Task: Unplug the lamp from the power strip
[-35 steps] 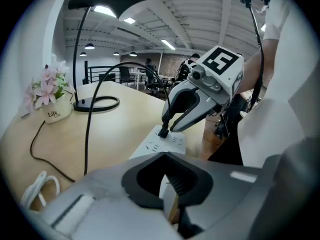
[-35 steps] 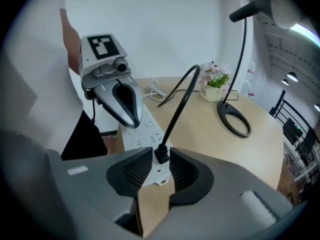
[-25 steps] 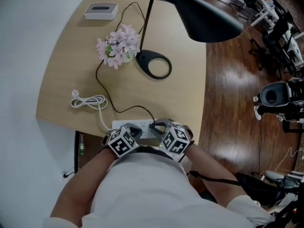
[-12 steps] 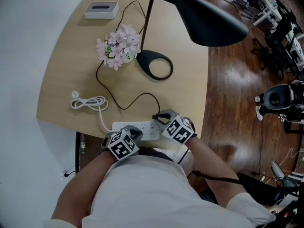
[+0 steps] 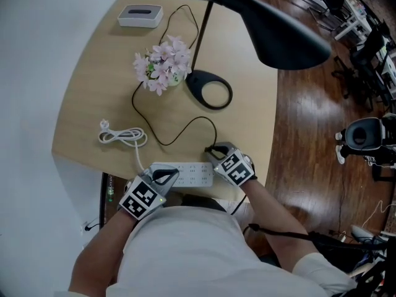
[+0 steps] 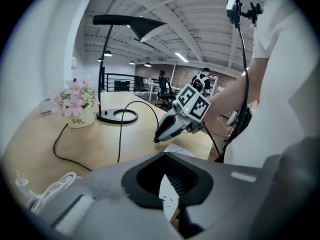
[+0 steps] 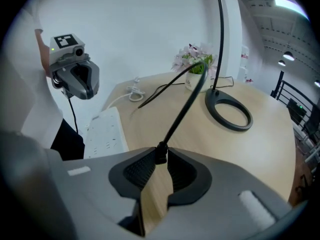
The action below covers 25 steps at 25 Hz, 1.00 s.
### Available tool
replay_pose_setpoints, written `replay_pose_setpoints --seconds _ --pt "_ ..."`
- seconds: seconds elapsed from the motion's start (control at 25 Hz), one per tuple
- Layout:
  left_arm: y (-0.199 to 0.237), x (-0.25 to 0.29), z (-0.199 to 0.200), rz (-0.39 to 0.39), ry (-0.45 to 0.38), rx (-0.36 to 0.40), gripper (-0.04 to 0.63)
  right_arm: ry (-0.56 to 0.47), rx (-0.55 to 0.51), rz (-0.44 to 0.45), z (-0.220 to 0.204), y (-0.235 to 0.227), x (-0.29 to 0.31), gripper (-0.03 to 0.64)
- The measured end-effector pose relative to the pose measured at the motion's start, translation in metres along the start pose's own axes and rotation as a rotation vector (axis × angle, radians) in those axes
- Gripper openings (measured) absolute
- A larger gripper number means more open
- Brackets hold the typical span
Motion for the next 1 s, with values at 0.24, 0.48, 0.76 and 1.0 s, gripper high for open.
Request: replay_pose_setpoints --seconds 0.24,0.48,0.76,1.0 --pt "0.005 -0.053 0.009 0.096 -0.104 -0.048 0.005 0.002 0.118 -0.139 -0.008 -0.009 -0.004 0.158" --pt "0.001 -0.109 0.009 0.15 -0.203 -0.036 0.005 -0.068 0.169 -0.235 -0.002 0.016 -0.032 0.161" --pt "-0.017 -0.208 0.001 0.185 -0.311 0.023 0.006 -0.227 0.215 -0.323 0.011 0.116 -0.094 0.161" --pt "-0.056 -0.279 -0.031 0.113 -0.353 0.041 0.006 -0.341 0.277 -0.37 0.015 0.251 -0.156 0.161"
Point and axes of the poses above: the fingertips, and each gripper's own axes: x forward along the fingers, y to its left, z out of its top, the point moved 7 cm from there along -x, backward along the fingers, and after that the axes turned 9 degrees about -y, right-handed, at the moved point
